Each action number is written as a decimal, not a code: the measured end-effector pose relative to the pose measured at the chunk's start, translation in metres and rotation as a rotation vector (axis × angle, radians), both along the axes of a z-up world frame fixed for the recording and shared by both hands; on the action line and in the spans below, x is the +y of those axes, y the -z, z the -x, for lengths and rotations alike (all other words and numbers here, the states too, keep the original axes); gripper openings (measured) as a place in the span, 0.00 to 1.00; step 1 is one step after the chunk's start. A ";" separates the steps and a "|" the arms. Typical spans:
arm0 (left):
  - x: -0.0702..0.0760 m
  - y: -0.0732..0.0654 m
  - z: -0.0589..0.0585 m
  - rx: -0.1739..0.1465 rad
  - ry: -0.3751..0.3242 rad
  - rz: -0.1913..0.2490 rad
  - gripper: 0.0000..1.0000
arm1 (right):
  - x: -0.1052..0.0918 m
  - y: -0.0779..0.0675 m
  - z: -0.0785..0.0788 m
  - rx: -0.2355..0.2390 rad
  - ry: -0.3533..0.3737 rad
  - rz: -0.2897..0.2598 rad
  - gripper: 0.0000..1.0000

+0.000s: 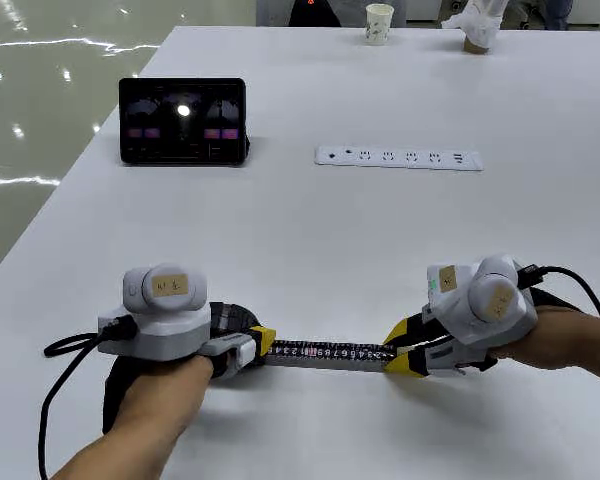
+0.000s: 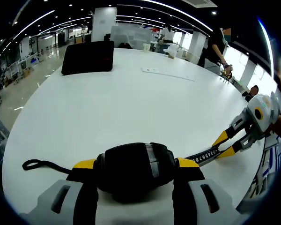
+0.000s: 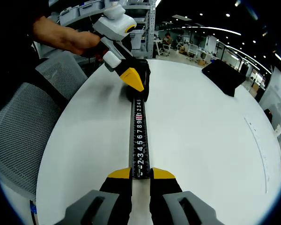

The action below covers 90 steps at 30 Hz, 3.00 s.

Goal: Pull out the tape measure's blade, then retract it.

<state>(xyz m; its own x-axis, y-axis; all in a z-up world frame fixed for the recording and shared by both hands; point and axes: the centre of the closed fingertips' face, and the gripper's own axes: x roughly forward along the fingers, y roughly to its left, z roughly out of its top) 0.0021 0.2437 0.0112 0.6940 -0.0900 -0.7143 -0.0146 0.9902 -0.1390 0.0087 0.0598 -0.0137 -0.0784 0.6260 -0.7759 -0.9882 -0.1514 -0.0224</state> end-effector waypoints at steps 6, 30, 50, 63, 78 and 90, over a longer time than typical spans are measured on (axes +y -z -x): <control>0.000 0.000 0.000 0.000 0.000 0.000 0.59 | 0.001 0.000 0.000 0.000 -0.001 0.000 0.11; 0.000 0.000 0.000 0.005 0.004 0.007 0.59 | 0.019 0.000 0.003 0.009 -0.009 -0.014 0.11; 0.001 0.001 0.000 0.008 0.006 0.013 0.59 | 0.045 0.000 0.008 0.020 -0.020 -0.033 0.11; 0.001 0.003 -0.002 0.009 0.005 0.019 0.59 | 0.058 0.000 0.009 0.024 -0.018 -0.047 0.11; 0.002 0.003 -0.002 0.008 0.004 0.024 0.59 | 0.076 0.000 0.012 0.028 -0.026 -0.063 0.11; 0.002 0.002 -0.001 0.010 0.003 0.029 0.59 | 0.093 -0.001 0.015 0.028 -0.036 -0.078 0.11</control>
<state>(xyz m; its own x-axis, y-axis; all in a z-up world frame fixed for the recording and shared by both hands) 0.0031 0.2454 0.0089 0.6863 -0.1125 -0.7186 -0.0134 0.9858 -0.1672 -0.0058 0.1526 -0.0131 -0.1224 0.6811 -0.7219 -0.9826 -0.1854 -0.0083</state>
